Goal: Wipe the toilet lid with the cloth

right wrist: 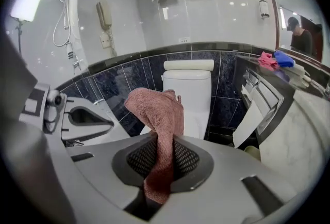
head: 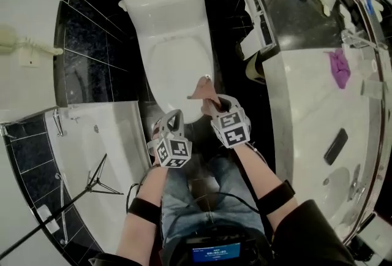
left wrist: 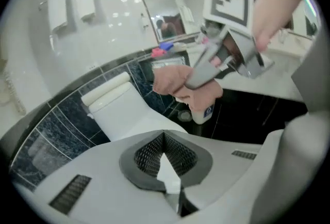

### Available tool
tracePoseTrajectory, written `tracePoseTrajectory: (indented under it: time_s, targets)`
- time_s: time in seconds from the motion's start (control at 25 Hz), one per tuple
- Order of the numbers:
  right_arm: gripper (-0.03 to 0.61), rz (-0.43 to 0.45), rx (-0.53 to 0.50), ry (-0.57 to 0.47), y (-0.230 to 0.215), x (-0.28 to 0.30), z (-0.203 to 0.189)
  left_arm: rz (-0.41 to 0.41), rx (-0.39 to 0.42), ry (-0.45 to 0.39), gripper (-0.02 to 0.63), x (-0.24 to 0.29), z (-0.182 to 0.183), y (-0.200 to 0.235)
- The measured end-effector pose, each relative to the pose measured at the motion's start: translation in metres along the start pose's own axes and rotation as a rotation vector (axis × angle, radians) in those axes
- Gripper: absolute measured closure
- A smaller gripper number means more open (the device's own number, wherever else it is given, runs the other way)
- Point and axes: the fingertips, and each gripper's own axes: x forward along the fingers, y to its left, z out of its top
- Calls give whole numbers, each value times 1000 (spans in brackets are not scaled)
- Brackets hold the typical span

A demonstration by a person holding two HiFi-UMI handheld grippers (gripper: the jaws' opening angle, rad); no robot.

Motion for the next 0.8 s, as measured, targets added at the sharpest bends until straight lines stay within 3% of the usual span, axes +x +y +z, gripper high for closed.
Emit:
tracePoseTrajectory:
  time_s: [0.12, 0.2, 0.48, 0.8]
  targets:
    - [497, 8, -18, -25, 14, -33, 36, -3, -216, -77, 614, -45, 56, 42]
    - [497, 9, -22, -46, 22, -53, 59, 5, -267, -127, 614, -75, 89, 69]
    - [497, -20, -5, -100, 38, -96, 124, 30, -249, -185, 614, -141, 134, 133]
    - [497, -142, 44, -135, -2, -94, 171, -21, -191, -251, 614, -132, 167, 188]
